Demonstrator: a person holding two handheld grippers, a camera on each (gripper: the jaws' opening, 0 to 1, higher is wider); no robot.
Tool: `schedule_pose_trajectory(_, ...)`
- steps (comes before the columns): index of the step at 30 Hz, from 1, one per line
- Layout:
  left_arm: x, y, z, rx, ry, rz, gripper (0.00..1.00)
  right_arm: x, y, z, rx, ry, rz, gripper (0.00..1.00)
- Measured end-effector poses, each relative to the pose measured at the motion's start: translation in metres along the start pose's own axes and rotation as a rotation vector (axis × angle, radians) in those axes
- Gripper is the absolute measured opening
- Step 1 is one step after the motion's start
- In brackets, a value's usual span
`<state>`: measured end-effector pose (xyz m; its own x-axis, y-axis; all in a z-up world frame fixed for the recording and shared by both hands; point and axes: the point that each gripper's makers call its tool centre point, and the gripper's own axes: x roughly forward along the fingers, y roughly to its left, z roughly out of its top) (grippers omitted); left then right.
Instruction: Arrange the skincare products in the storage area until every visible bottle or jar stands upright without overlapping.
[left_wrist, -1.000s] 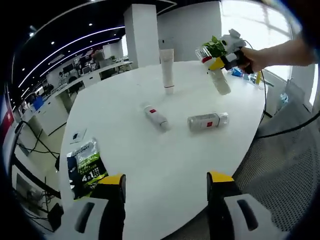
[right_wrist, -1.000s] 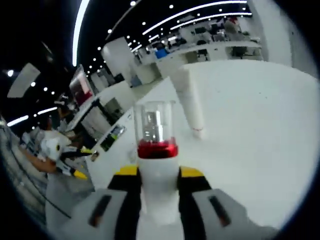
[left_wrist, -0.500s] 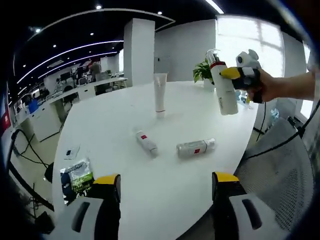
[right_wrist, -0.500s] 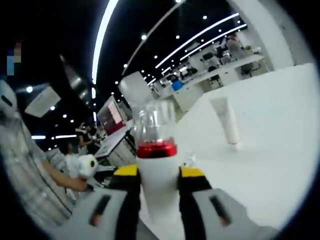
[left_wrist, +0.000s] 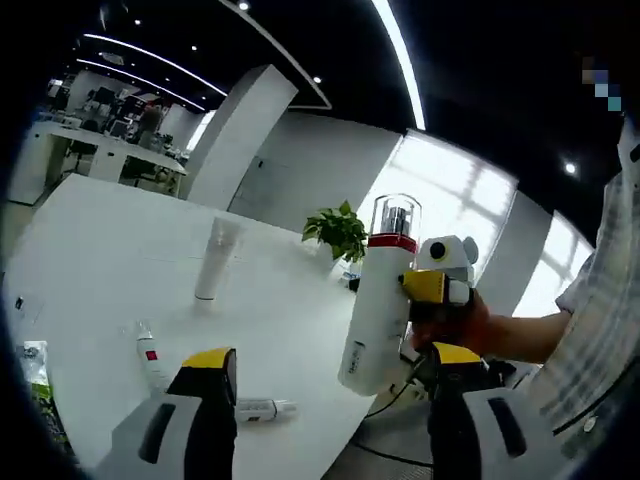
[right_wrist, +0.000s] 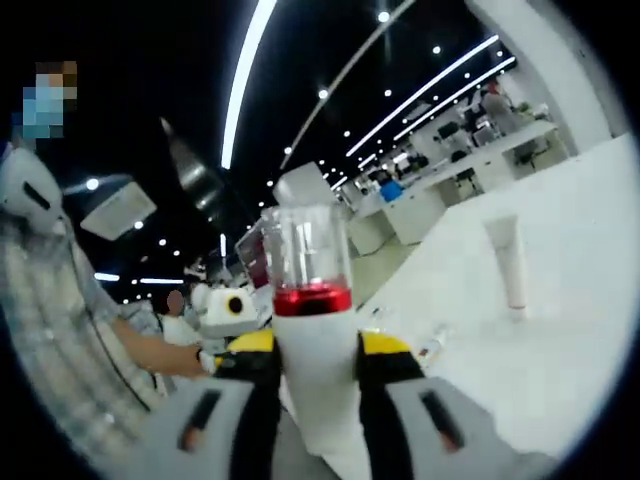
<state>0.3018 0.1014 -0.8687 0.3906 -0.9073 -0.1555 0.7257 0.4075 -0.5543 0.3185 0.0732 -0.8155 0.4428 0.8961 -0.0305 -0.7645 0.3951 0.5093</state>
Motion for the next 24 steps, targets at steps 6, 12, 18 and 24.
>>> schedule_pose_trajectory(6, 0.015, -0.024, -0.003, 0.061, -0.038, -0.086, 0.81, 0.008, 0.013, -0.011, -0.062, 0.047, 0.082, 0.27)
schedule_pose_trajectory(12, 0.016, -0.051, 0.009, 0.006, -0.103, -0.160, 0.73, 0.009, 0.034, -0.005, -0.040, 0.066, 0.174, 0.27)
schedule_pose_trajectory(18, 0.022, -0.051, 0.001, -0.026, -0.075, -0.177, 0.59, 0.021, 0.042, -0.017, -0.007, 0.110, 0.245, 0.27)
schedule_pose_trajectory(24, 0.017, -0.064, 0.001, -0.026, -0.040, -0.251, 0.43, 0.026, 0.056, -0.019, -0.011, 0.139, 0.296, 0.28)
